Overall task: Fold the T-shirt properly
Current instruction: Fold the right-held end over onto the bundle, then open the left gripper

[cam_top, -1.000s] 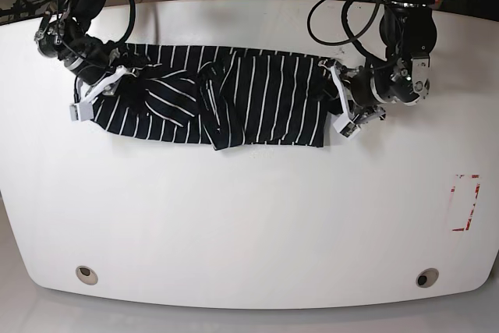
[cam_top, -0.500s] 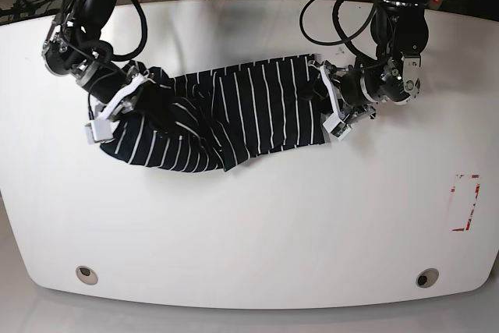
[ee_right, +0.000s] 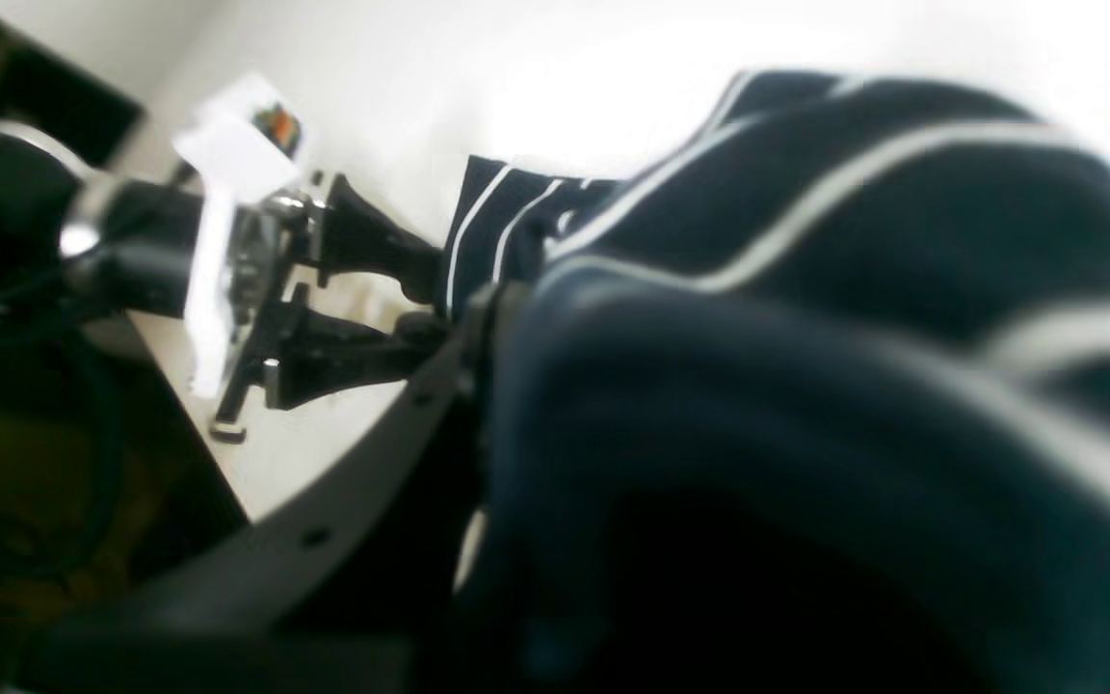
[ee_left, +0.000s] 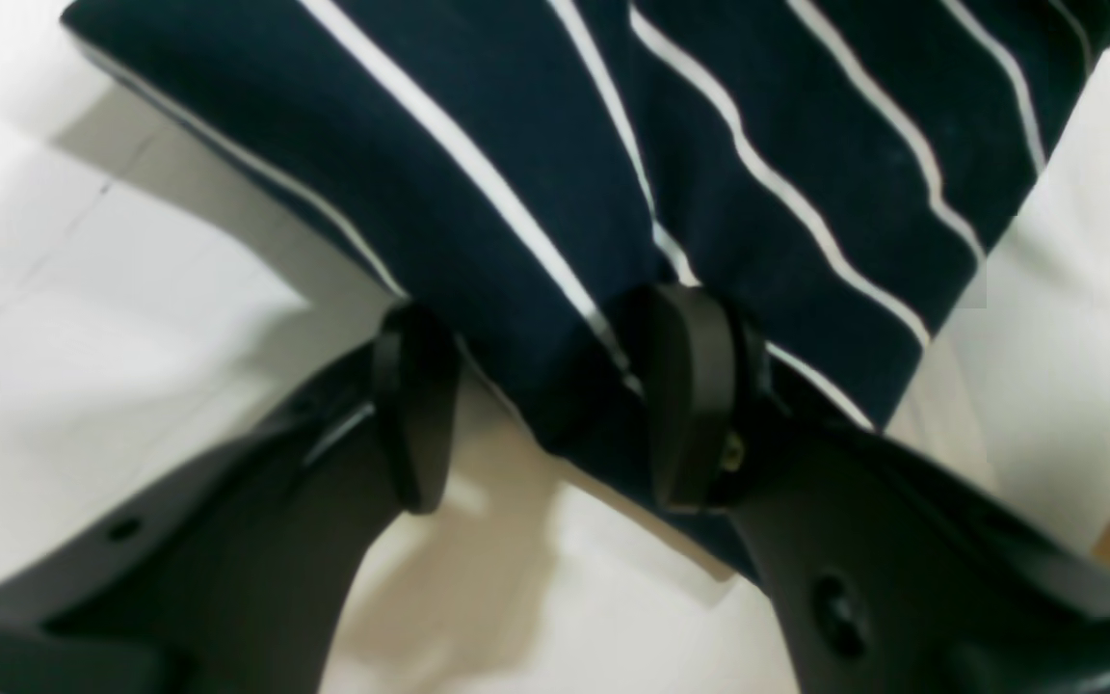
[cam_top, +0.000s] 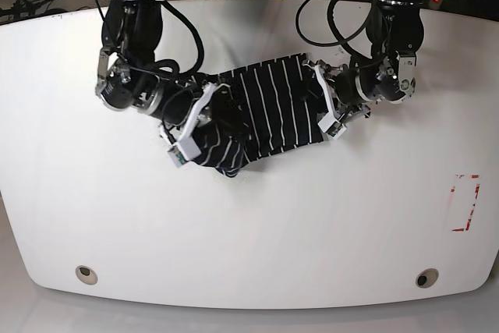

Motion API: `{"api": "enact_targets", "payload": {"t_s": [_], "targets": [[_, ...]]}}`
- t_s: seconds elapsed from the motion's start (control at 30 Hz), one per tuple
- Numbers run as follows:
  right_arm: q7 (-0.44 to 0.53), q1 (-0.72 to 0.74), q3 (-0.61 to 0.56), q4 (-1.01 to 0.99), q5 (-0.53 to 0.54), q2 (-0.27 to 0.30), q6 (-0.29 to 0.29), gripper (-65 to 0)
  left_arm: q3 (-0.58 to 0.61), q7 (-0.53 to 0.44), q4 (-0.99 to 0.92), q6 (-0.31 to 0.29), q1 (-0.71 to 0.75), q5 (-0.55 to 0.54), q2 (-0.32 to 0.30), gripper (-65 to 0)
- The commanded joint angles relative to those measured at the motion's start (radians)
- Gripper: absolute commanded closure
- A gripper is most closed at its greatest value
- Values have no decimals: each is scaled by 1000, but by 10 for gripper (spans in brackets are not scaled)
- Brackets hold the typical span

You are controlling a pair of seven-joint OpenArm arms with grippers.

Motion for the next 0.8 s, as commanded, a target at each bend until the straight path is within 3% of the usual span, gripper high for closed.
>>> {"api": "enact_targets", "payload": {"t_s": [0.0,0.2,0.33,0.53,0.77], "targets": [[57,43,-37,-8,-42,-5,4,-11,0,4,9,1,-8,5,-2,-281],[138,88,-139,-121,-111,-8,-2,-277,0,1,9,1,-8,2,-2,-281],[205,111,-220,-232,-137,-19,-2,-376,-1,-5,12,1,-10,-2,0,-281],[245,108,-261,-256,-147,-28,-4,-398,-24,-79,15,1,-8,-4,18,-281],[245,114,-283,-227,-187,-27,-4,-396,-95,-88,41,-8,-8,-4,38,-281]]}}
